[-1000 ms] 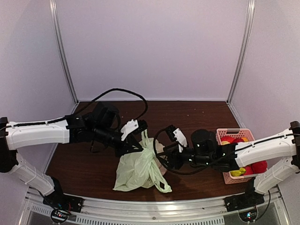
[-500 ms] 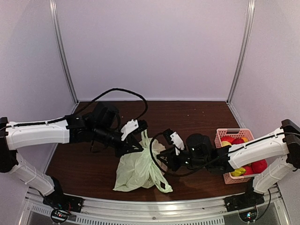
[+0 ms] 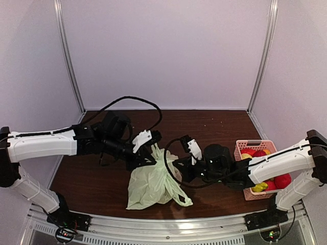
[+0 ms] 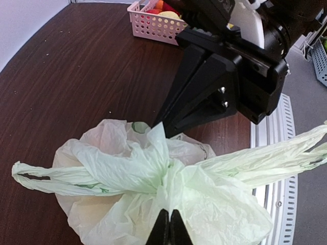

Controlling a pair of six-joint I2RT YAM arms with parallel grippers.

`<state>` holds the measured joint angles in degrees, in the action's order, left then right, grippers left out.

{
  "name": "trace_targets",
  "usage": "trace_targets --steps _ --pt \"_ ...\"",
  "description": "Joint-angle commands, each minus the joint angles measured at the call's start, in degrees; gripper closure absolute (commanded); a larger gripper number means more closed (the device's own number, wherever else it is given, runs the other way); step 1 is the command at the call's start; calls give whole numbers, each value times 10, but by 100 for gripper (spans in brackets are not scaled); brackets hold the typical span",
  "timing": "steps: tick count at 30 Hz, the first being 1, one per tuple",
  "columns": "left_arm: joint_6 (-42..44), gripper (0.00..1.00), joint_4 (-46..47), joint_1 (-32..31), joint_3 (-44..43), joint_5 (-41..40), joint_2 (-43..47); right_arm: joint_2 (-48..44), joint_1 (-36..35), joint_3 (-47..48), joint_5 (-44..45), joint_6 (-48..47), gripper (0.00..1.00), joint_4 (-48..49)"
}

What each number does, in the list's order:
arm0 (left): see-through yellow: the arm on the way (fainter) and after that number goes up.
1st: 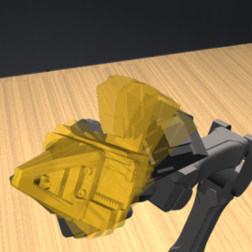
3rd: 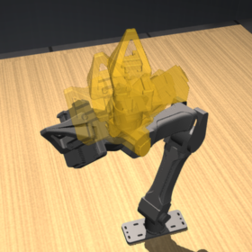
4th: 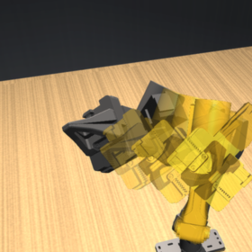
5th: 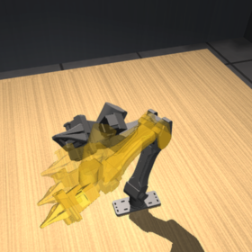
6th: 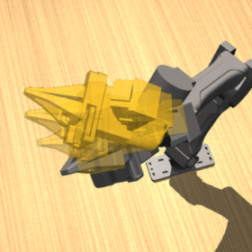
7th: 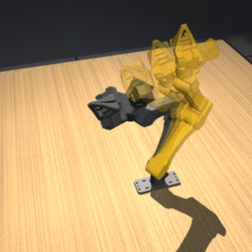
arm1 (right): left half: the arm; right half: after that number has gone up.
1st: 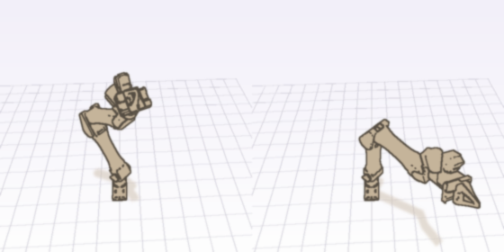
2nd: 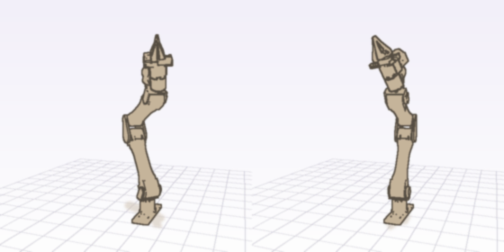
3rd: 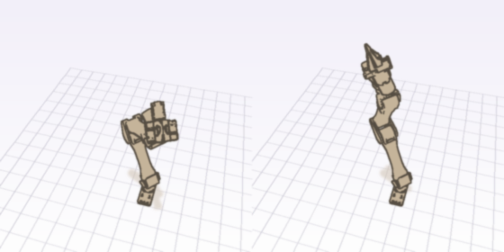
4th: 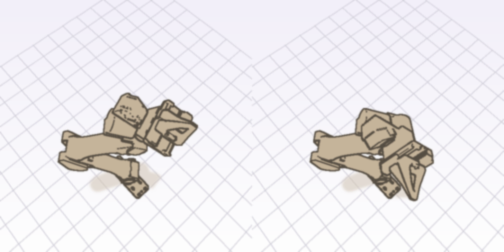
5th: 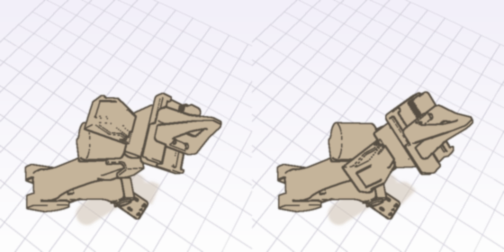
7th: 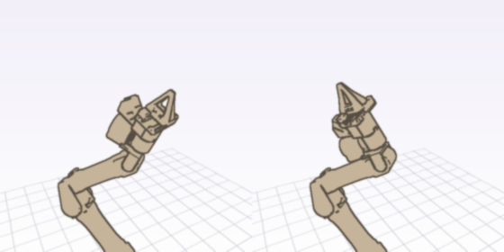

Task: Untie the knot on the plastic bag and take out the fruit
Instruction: Untie the bag handles from the takeout bag.

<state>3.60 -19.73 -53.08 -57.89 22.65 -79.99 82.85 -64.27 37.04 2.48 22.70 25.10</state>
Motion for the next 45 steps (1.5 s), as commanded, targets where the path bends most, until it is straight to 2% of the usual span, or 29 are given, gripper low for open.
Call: trace_targets --steps 1,14,28,36,45 --pt "-2 100 -9 -1 -21 -15 9 -2 -2 17 63 16 100 17" --pt "-7 100 -51 -1 -40 -64 -7 -25 -2 5 155 26 100 -44" --pt "1 100 -64 1 -47 -89 -26 -40 -2 -18 175 62 100 -53" --pt "-10 100 -58 6 -48 -38 -32 -44 -2 -14 191 57 100 -58" --pt "-10 100 -81 6 -54 -88 -23 -93 -2 -28 238 69 100 -102"
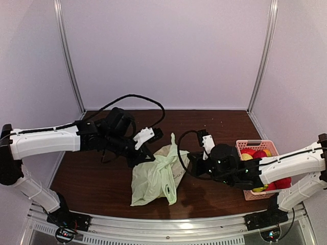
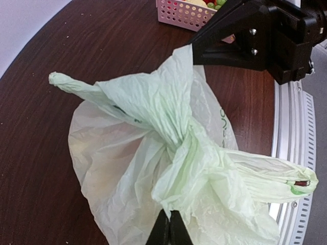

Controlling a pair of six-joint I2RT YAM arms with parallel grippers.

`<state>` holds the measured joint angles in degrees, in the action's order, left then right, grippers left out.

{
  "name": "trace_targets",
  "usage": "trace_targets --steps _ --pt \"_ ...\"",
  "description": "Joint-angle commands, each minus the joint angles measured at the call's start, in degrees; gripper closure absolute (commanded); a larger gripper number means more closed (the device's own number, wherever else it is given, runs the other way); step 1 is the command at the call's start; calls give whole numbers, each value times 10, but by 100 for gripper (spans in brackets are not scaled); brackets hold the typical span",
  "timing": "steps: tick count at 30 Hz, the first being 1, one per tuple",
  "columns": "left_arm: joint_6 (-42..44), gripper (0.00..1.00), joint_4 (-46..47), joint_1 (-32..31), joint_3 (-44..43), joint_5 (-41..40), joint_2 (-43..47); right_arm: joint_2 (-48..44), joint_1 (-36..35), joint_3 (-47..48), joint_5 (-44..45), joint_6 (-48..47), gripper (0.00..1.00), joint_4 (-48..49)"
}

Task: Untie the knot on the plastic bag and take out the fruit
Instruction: Untie the bag handles from the takeout bag.

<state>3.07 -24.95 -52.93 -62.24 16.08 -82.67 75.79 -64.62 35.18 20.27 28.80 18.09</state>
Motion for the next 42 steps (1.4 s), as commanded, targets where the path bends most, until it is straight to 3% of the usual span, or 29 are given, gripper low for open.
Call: trace_targets --steps 1,14,15,17,20,22,25,29,34,42 --pt "-5 100 -29 5 -11 -22 3 -23 2 -8 66 7 100 -37" --pt "-9 100 -33 5 -11 -33 -1 -8 2 -4 62 0 100 -29" --pt "-9 96 -32 5 -12 -19 -1 -11 2 -6 50 -6 100 -21" --pt "-5 76 -22 5 -11 11 6 -19 2 -11 33 -16 96 -7" --pt "0 36 17 4 0 50 32 -41 1 -14 17 -31 76 -3" --pt "-7 26 54 3 1 63 52 -59 1 -16 16 -40 60 -5" --pt "-9 21 68 -14 -31 52 56 -85 2 -18 24 -44 45 -16" --pt "19 18 40 -57 -93 8 2 -114 2 -23 27 -45 34 -12" --pt "23 16 14 -84 -137 -18 -84 -133 2 -36 33 -44 27 -11" --pt "13 18 11 -86 -124 -85 -117 -140 2 -56 29 -34 23 3"
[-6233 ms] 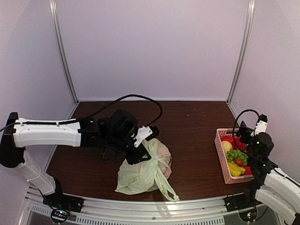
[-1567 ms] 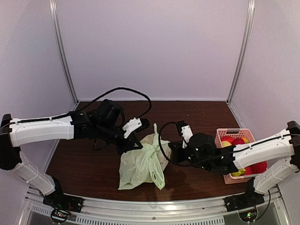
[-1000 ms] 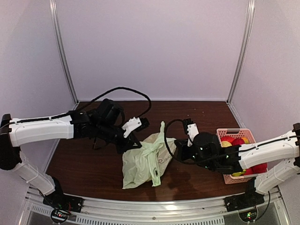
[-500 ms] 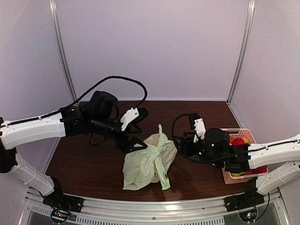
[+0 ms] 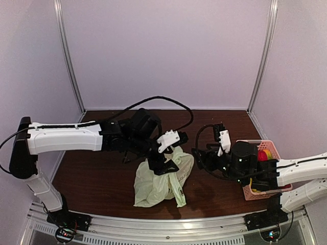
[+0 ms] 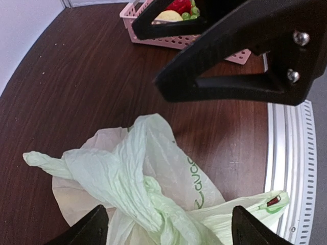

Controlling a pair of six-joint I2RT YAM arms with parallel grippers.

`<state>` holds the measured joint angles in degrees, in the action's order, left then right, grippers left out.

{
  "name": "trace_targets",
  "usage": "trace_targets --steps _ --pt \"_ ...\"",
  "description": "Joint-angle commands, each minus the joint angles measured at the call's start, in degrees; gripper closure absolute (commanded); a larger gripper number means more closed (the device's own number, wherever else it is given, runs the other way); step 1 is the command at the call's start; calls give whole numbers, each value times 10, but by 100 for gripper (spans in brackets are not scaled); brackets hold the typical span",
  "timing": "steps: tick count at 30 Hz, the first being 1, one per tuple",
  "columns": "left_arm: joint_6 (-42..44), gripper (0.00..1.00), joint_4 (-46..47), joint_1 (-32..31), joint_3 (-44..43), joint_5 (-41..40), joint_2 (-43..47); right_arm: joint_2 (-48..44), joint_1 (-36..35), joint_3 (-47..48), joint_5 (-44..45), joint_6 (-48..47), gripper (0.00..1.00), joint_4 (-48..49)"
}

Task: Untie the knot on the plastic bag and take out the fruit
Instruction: Untie the bag handles from the takeout bag.

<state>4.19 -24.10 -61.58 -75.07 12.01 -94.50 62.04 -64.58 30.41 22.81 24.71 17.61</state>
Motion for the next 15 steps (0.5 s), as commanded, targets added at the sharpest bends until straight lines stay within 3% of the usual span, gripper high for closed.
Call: trace_targets --steps 1,12,15 --pt "1 22 -1 1 3 -47 -1 0 1 -8 2 7 23 9" --pt "-2 74 -15 -3 22 -51 7 46 1 23 -30 8 21 12" --pt "-2 86 -17 -5 27 -56 15 50 3 24 -46 12 14 32"
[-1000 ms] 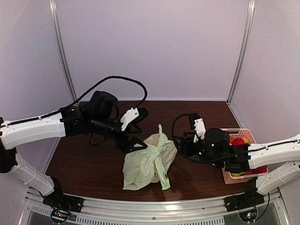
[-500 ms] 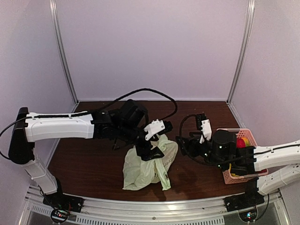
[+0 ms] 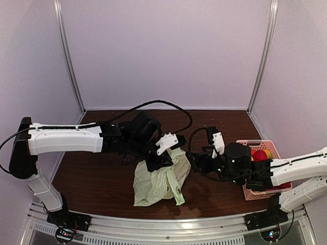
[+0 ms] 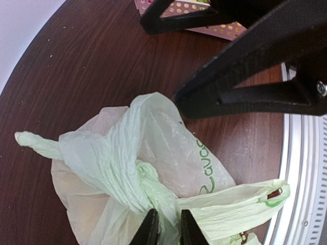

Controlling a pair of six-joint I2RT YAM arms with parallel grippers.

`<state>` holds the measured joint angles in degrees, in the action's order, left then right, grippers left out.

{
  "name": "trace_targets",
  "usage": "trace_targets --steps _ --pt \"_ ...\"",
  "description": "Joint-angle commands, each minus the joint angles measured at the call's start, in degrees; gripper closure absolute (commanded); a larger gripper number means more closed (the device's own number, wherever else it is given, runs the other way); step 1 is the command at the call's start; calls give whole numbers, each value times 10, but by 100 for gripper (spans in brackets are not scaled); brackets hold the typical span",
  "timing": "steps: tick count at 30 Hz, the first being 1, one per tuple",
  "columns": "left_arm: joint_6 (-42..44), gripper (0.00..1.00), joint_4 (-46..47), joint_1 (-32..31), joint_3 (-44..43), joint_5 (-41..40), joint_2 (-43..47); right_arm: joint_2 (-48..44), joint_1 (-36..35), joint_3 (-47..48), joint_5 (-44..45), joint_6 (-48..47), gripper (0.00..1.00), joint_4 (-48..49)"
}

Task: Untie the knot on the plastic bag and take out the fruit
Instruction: Untie the bag handles from the takeout bag.

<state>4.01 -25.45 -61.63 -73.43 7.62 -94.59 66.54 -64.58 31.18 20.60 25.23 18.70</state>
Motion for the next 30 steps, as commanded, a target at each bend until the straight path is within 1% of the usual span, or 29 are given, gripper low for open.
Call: trace_targets --steps 1,3,4,7,12,15,17,21,26,30 --pt "0 89 -3 -4 12 -13 18 7 4 16 -27 9 13 23" --pt "-3 98 -2 -5 16 -16 25 10 19 13 -55 17 12 33" --pt "-5 100 1 -5 19 -16 28 11 29 9 -74 24 12 42" --pt "-9 100 18 -4 30 -10 41 9 63 -10 -138 32 9 85" --pt "-8 100 35 -4 41 19 54 26 94 12 -227 11 7 72" --pt "-4 100 34 -4 41 25 53 52 120 20 -285 18 7 88" --pt "-1 100 35 -4 42 30 54 76 124 30 -305 17 8 96" --pt "1 100 37 -4 44 33 52 121 124 61 -340 11 14 96" --pt "3 100 38 -4 45 39 50 159 118 82 -359 9 21 105" --pt "3 100 39 -4 46 35 47 180 109 92 -358 6 32 103"
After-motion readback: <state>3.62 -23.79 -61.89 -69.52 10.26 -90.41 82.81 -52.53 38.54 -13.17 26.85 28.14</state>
